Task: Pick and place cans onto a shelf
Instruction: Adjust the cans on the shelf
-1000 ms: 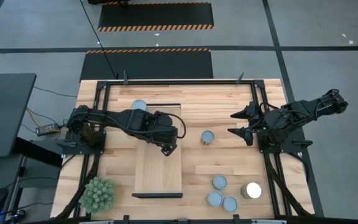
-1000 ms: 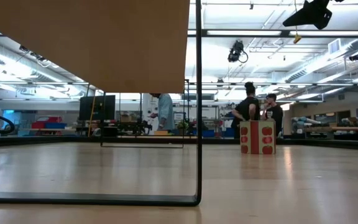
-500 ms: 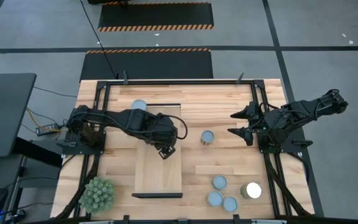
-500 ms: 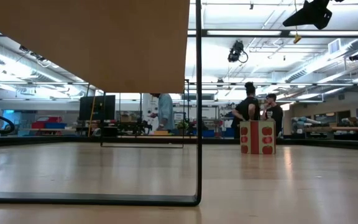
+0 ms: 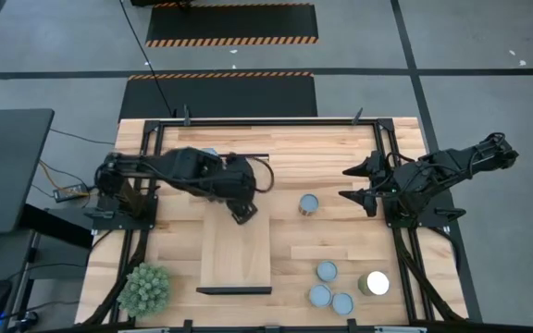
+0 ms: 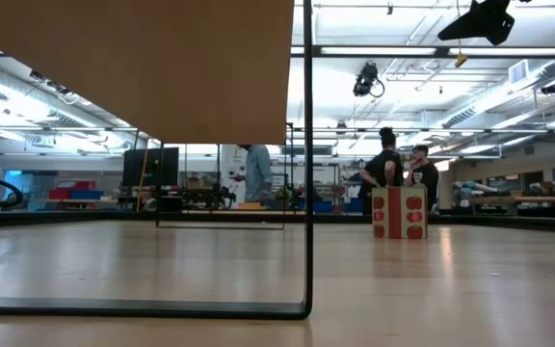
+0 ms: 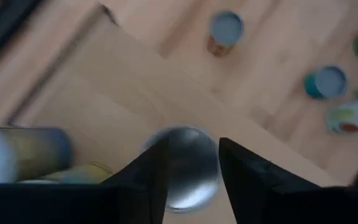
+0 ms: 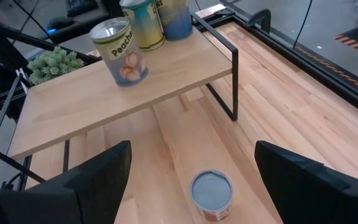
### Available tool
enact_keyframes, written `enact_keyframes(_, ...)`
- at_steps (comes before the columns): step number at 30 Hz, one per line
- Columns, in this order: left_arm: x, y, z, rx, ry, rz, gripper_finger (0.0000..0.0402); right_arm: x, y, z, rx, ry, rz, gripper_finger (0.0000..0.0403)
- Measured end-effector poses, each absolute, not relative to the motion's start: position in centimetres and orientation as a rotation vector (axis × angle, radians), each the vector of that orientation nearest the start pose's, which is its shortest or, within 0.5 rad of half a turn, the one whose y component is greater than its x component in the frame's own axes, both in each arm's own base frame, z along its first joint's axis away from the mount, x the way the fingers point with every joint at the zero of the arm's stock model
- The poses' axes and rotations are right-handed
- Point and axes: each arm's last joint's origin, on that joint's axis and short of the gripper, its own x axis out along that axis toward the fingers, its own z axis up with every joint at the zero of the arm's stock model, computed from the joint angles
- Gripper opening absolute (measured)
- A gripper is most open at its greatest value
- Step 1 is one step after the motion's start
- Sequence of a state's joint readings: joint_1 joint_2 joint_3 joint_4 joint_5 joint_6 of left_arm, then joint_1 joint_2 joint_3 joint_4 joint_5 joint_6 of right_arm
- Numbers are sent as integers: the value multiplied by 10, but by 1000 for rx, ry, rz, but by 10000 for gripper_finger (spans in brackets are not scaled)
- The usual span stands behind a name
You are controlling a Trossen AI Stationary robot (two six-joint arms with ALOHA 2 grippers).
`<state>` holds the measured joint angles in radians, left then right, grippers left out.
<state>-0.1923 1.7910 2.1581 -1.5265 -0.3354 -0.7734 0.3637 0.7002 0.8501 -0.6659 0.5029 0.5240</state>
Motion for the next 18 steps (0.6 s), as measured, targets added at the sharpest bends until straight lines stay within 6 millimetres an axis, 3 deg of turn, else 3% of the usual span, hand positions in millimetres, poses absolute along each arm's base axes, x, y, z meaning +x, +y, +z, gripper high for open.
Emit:
enact_keyframes(8,272,-12,444,-372,919,645,123,131,35,324,314,402,-261,348)
enact_keyframes(18,230,23,426,-431,977,771,117,134,36,324,317,404,-257,348)
